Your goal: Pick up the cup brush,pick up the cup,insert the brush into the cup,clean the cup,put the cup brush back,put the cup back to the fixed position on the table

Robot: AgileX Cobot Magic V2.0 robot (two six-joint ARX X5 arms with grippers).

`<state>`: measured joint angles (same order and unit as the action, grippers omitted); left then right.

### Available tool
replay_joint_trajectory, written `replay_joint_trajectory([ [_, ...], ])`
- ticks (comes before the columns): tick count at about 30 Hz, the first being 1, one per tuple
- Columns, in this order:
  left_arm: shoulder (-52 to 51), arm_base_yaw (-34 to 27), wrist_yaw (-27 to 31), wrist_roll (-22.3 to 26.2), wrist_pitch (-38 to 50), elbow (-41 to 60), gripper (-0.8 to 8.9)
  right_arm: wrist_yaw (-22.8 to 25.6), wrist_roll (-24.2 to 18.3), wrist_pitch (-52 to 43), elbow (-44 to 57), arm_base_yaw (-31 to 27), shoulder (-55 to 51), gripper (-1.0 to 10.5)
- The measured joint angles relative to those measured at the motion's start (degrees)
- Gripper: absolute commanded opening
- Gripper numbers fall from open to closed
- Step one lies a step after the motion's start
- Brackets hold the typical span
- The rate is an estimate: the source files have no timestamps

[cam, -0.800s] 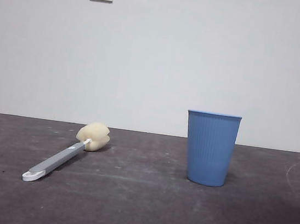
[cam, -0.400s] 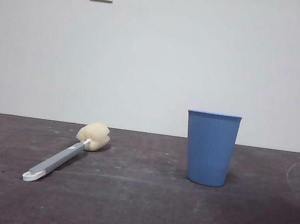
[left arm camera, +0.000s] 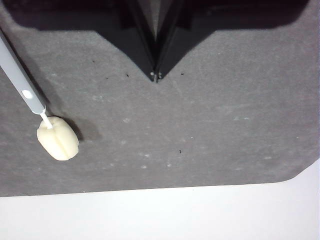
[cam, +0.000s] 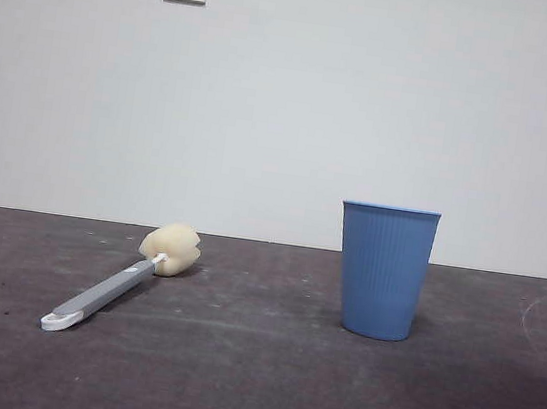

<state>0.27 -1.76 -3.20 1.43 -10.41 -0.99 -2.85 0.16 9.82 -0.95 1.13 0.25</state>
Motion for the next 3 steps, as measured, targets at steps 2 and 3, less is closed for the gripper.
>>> replay_joint_trajectory([
  [2,0.0,0.0,0.0,0.0,0.0,0.0,-0.04,0.0,0.0,0.0,0.0,0.0,0.0,0.0],
  [3,0.0,0.0,0.0,0.0,-0.02,0.0,-0.04,-0.02,0.0,0.0,0.0,0.0,0.0,0.0],
])
